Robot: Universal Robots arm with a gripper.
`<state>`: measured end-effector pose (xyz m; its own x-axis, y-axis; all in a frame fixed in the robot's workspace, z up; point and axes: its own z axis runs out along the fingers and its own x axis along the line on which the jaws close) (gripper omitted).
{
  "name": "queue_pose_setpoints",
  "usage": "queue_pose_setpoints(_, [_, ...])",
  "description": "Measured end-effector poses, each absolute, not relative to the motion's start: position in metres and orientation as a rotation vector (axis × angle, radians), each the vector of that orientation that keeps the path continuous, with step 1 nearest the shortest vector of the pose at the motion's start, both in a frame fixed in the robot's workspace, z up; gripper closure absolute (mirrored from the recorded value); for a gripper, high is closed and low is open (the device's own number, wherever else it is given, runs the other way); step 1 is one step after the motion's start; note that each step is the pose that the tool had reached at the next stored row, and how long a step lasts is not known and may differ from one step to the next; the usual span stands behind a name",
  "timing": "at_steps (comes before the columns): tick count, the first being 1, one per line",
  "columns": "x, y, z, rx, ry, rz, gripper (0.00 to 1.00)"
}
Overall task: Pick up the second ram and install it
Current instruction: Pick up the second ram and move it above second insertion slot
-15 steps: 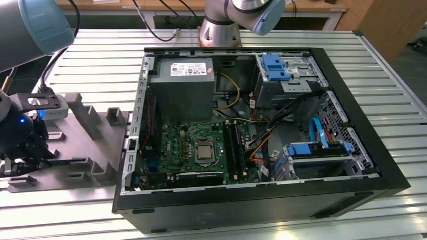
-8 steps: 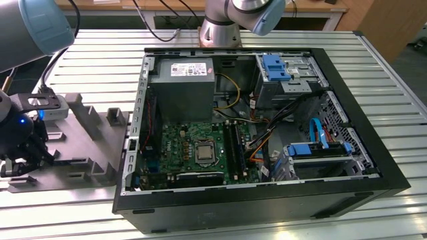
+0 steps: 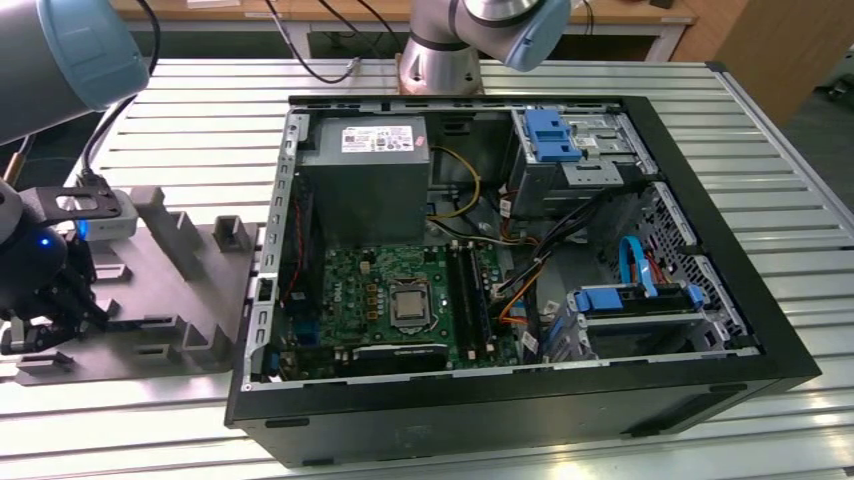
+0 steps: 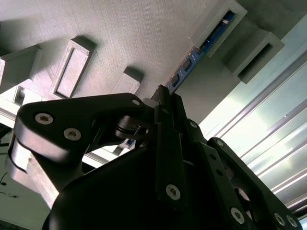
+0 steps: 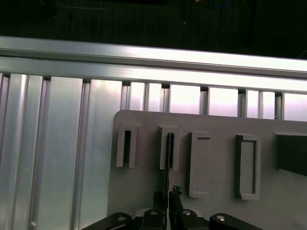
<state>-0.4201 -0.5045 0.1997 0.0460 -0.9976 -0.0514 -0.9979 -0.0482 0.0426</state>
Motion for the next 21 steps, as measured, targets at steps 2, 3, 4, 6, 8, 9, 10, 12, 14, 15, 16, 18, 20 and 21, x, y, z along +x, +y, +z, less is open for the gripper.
queue_pose_setpoints(2, [-0.4201, -0.5045, 0.1997, -2.266, 2.166, 0.104, 0.81])
queue_pose_setpoints(3, [-0.4201, -0.5045, 0.1997, -2.264, 2.168, 0.104, 0.81])
queue_pose_setpoints(4, [-0.4201, -0.5045, 0.1997, -2.262, 2.170, 0.104, 0.81])
queue_pose_setpoints(6, [-0.4201, -0.5045, 0.1997, -2.259, 2.172, 0.103, 0.81])
queue_pose_setpoints(8, [-0.4201, -0.5045, 0.1997, -2.258, 2.174, 0.103, 0.81])
queue_pose_setpoints(9, [-0.4201, -0.5045, 0.1996, -2.256, 2.175, 0.103, 0.81])
queue_pose_setpoints(10, [-0.4201, -0.5045, 0.1996, -2.256, 2.176, 0.103, 0.81])
queue_pose_setpoints(12, [-0.4201, -0.5045, 0.1997, -2.254, 2.177, 0.103, 0.81])
queue_pose_setpoints(14, [-0.4201, -0.5045, 0.1996, -2.253, 2.178, 0.103, 0.81])
queue_pose_setpoints(15, [-0.4201, -0.5045, 0.1997, -2.253, 2.179, 0.103, 0.81])
queue_pose_setpoints(16, [-0.4201, -0.5045, 0.1996, -2.252, 2.179, 0.103, 0.81])
queue_pose_setpoints(18, [-0.4201, -0.5045, 0.1996, -2.252, 2.179, 0.103, 0.81])
queue_pose_setpoints(20, [-0.4201, -0.5045, 0.1997, -2.252, 2.179, 0.103, 0.81])
queue_pose_setpoints(21, [-0.4201, -0.5045, 0.1996, -2.252, 2.179, 0.103, 0.81])
